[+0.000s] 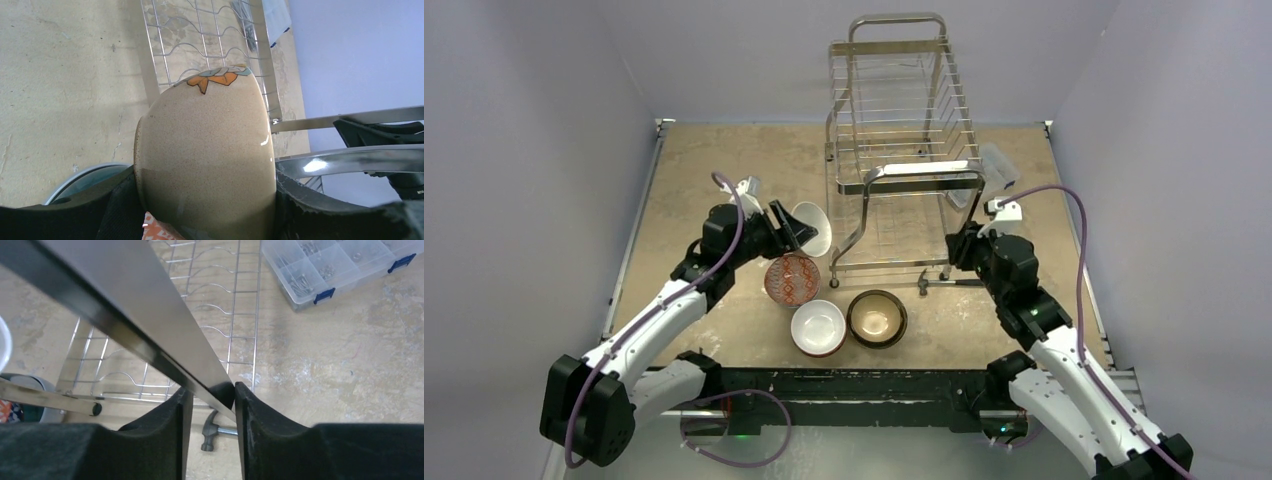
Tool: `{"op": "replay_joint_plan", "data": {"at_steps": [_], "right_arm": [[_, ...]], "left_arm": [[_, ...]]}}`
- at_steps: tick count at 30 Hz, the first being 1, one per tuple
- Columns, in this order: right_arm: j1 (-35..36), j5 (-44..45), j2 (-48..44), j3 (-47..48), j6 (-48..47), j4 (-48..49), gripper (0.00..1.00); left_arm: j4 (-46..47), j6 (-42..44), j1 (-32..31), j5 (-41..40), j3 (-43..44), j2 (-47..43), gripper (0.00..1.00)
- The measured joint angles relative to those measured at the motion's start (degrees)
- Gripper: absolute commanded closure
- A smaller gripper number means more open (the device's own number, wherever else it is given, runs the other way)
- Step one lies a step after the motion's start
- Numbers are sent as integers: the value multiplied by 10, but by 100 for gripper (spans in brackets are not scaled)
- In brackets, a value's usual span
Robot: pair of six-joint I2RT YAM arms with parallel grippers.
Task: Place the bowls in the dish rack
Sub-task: Adjust the dish rack at the center of the board.
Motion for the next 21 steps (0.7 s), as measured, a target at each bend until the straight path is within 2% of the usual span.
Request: {"op": "replay_joint_plan", "data": {"at_steps": [3,7,12,16,21], "right_arm": [[0,-2,14,0,9,36,53],[0,-3,38,0,11,79,56],[-2,0,52,0,1,100,80],[0,3,47,0,-57,91,98],[-4,-11,21,-3,-66,68,100]], "left_arm": [[18,0,0,8,0,19,74],[36,0,0,16,0,32,74],[46,0,0,17,3,34,74],[58,2,0,17,5,34,74],[69,10,0,17,6,41,74]]}}
